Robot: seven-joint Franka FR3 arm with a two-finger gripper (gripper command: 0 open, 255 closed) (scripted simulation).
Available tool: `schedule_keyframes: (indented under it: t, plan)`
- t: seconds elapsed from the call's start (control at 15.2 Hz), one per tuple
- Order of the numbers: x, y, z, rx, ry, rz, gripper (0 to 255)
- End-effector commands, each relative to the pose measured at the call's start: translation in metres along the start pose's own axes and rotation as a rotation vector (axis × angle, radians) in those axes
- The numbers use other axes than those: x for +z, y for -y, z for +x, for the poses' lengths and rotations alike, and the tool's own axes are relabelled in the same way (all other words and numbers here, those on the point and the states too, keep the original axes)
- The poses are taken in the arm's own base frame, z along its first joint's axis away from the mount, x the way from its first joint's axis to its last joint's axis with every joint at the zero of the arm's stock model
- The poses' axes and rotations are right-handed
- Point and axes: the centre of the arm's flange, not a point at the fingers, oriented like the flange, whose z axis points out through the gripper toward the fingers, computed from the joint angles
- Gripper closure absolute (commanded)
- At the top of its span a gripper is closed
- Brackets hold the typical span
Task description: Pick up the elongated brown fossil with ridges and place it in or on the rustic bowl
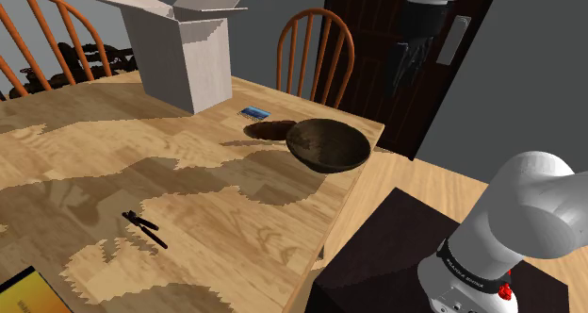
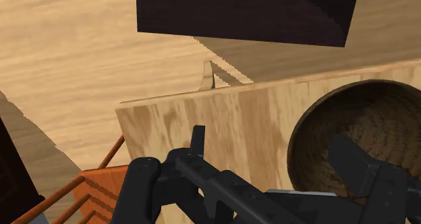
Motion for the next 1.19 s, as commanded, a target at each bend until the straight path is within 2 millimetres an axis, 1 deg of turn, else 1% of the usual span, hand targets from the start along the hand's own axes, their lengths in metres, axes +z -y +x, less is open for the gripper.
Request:
schedule_keyframes:
  t: [0.0,0.26,0.53,0.79,1.12]
  plan:
    - [0.000,0.000,0.000,0.000,0.000,0.000,0]
    - [0.022,0.015,0.044,-0.147,-0.013,-0.001,0]
    - [0.043,0.037,0.085,-0.293,-0.026,-0.002,0]
    - [0.064,0.064,0.122,-0.440,-0.039,-0.003,0]
    - [0.089,0.105,0.164,-0.623,-0.056,-0.004,0]
